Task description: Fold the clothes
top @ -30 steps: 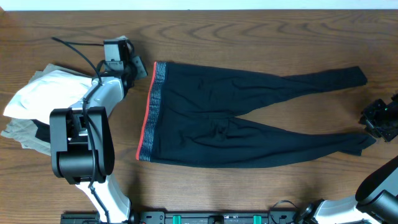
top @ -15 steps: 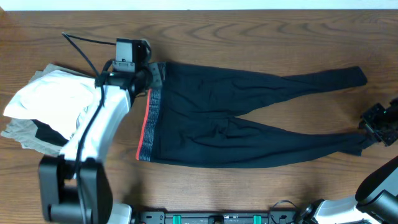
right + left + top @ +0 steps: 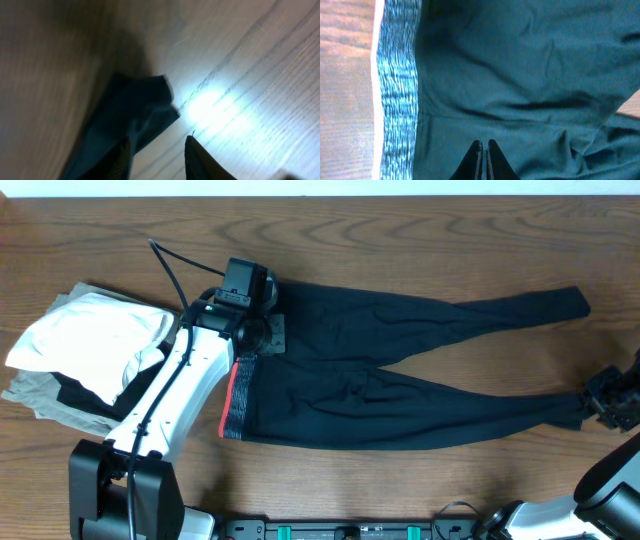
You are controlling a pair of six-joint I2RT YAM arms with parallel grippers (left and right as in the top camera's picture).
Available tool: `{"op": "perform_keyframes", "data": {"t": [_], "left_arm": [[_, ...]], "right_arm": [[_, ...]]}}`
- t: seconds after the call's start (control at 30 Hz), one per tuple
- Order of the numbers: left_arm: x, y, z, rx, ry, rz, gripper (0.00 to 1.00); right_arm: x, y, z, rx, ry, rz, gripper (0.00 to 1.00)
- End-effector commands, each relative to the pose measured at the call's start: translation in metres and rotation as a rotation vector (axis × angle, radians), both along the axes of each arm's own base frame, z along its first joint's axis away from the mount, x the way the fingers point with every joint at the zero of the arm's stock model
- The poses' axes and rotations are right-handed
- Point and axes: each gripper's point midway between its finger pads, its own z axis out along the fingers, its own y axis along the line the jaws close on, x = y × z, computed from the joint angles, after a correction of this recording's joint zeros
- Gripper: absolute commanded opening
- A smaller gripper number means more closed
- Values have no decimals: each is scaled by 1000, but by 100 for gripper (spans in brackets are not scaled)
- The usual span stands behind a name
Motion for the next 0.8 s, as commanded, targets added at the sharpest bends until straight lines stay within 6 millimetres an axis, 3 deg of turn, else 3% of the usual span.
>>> {"op": "perform_keyframes", "data": {"t": [0.0,0.23,0.37,0.53,0.77], "left_arm": [[-7,0,-8,27,24,-27,6],[-5,4,-9,55,14,-30,6],[-6,4,-9,55,18,-31,6],[-7,4,-9,56,22,-31,6],[-8,4,-10,57,26,-30,6]], "right_arm": [[-22,-3,-18,0,46,-51,34],[-41,9,-53,54,16,-96,32],[-31,17,-67,80,-64,-59,36],[-23,20,-72,89,-124,-53,49],[-14,24,-71,120,-172,-45,49]]}}
